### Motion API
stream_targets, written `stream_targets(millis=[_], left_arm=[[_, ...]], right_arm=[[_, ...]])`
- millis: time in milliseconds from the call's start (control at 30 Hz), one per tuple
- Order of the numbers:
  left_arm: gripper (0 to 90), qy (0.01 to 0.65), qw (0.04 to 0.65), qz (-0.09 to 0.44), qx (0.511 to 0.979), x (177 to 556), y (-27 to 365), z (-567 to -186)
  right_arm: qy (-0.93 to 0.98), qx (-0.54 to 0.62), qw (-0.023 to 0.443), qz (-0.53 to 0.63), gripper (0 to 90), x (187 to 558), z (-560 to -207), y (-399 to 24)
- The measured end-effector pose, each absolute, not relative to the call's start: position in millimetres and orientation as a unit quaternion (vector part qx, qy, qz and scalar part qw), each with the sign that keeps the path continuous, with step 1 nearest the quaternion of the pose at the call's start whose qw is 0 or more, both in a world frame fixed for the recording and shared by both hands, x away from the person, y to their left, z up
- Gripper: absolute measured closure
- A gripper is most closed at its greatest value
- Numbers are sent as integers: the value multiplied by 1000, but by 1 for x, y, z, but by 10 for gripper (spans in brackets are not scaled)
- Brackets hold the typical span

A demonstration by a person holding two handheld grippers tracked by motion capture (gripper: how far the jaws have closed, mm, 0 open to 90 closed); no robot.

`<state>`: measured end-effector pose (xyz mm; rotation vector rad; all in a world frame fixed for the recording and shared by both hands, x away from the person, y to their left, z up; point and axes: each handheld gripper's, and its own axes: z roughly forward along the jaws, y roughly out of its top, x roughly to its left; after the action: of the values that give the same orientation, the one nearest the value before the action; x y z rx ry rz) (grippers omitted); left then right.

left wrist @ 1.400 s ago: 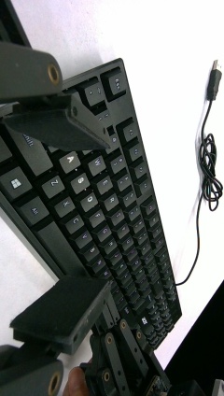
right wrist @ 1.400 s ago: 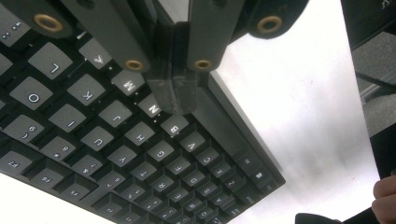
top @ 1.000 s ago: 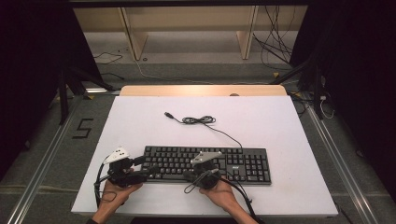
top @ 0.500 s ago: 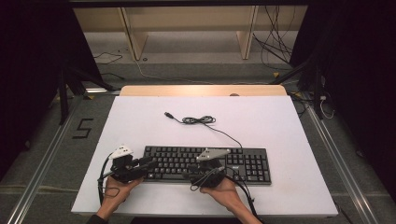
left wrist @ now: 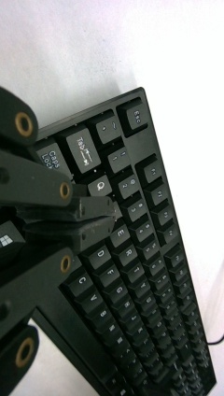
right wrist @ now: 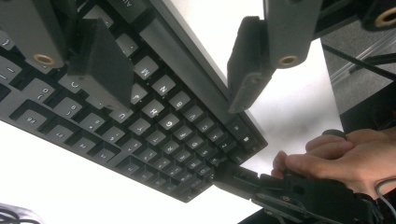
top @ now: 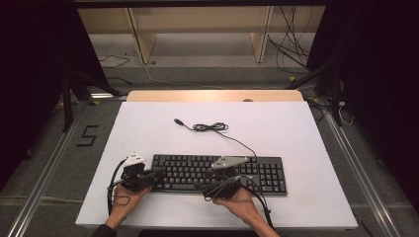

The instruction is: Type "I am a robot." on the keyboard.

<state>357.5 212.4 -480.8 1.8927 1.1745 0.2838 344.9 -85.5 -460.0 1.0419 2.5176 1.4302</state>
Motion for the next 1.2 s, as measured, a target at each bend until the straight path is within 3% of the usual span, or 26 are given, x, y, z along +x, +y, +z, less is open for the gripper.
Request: stream_targets(millis=[1200], left_arm=[[890, 466, 414, 109, 774, 362, 207, -486]], right_arm=[[814, 340, 40, 469, 375, 343, -458, -90]])
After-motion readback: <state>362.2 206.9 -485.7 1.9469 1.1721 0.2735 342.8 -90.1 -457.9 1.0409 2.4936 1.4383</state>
